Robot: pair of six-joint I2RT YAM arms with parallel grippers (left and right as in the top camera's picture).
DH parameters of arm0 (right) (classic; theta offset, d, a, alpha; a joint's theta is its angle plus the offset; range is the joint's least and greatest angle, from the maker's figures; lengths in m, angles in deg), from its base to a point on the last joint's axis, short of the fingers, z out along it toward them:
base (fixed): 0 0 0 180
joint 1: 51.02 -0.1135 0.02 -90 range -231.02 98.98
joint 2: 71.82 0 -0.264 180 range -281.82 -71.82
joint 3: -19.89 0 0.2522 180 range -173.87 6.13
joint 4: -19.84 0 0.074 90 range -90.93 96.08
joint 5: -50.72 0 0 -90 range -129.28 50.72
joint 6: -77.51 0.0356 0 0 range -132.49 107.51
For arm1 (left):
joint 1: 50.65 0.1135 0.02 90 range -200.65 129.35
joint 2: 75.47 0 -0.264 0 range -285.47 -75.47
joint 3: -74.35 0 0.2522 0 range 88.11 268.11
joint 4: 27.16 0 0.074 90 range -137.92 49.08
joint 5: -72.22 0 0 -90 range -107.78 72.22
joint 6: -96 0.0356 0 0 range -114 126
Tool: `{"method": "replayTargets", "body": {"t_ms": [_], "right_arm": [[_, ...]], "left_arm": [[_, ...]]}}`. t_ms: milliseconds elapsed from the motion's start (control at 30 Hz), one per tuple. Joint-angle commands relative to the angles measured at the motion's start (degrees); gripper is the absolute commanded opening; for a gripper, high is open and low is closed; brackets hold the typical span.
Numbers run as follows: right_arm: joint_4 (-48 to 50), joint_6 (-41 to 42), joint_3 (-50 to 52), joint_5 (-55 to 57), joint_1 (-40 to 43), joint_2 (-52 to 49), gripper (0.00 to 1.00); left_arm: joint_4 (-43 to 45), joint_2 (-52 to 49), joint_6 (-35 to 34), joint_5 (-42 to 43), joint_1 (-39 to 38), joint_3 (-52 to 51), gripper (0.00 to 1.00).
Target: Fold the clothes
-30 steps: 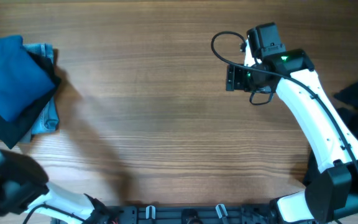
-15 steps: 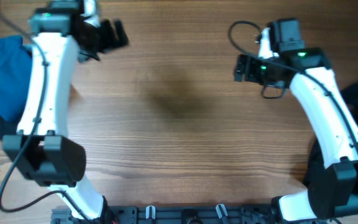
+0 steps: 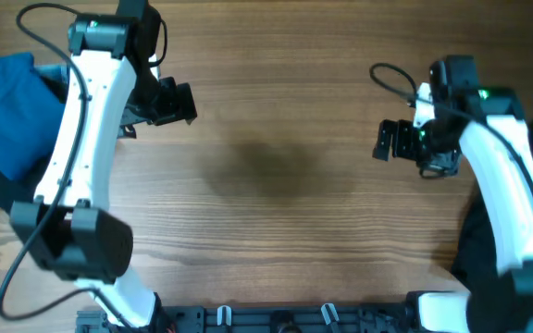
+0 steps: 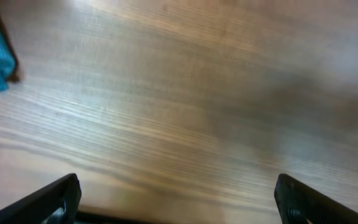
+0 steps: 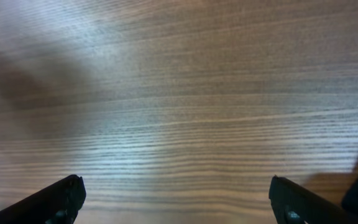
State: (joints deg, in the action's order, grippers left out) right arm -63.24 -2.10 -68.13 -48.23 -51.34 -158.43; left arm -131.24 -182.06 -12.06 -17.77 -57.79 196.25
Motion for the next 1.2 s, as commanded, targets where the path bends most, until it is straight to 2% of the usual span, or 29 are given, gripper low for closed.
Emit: {"method": "replayTargets", "body": {"t_ms": [0, 167, 233, 333, 467, 533, 633, 767, 933, 1067, 1167], "right_arm": [[4.74, 0.37, 4.9, -0.5, -0.04, 11.76, 1.0], [14.45, 2.82, 13.51, 4.52, -0.04, 26.77, 1.0], [17.25, 3.78, 16.37, 6.25, -0.04, 31.19, 1.0], [19.54, 3.67, 19.06, 6.43, -0.04, 35.12, 0.99], [19.17, 3.72, 19.52, 6.38, -0.04, 35.82, 1.0], [19.15, 3.69, 19.52, 6.38, -0.04, 35.36, 1.0], [19.15, 3.72, 19.52, 6.4, -0.04, 34.12, 1.0], [19.15, 3.69, 19.52, 6.38, -0.04, 31.67, 1.0], [19.17, 3.74, 19.52, 6.4, -0.04, 26.34, 1.0], [19.17, 3.69, 19.65, 6.38, -0.04, 23.17, 1.0], [19.21, 3.69, 19.69, 6.38, -0.09, 24.57, 1.0]], "left_arm": [[5.97, 12.7, -0.87, -1.01, -1.44, -7.19, 1.0], [21.59, 33.9, -1.05, -3.74, -3.28, -24.87, 1.0], [29.7, 45.92, -1.11, -5.09, -3.87, -34.99, 1.0], [38.49, 60.89, -1.09, -6.58, -3.82, -47.45, 1.0], [44.28, 76.63, -1.07, -7.39, -3.85, -58.31, 1.0], [43.87, 82.42, -1.07, -7.37, -3.85, -60.37, 1.0], [38.77, 88.35, -1.07, -7.37, -3.85, -60.52, 1.0], [32.61, 92.59, -1.07, -7.37, -3.85, -60.52, 1.0], [22.82, 93.42, -1.09, -7.39, -3.85, -60.52, 1.0], [22.99, 93.37, -1.07, -7.39, -3.85, -60.52, 1.0], [22.99, 93.37, -1.07, -7.39, -3.85, -60.52, 1.0]]}}
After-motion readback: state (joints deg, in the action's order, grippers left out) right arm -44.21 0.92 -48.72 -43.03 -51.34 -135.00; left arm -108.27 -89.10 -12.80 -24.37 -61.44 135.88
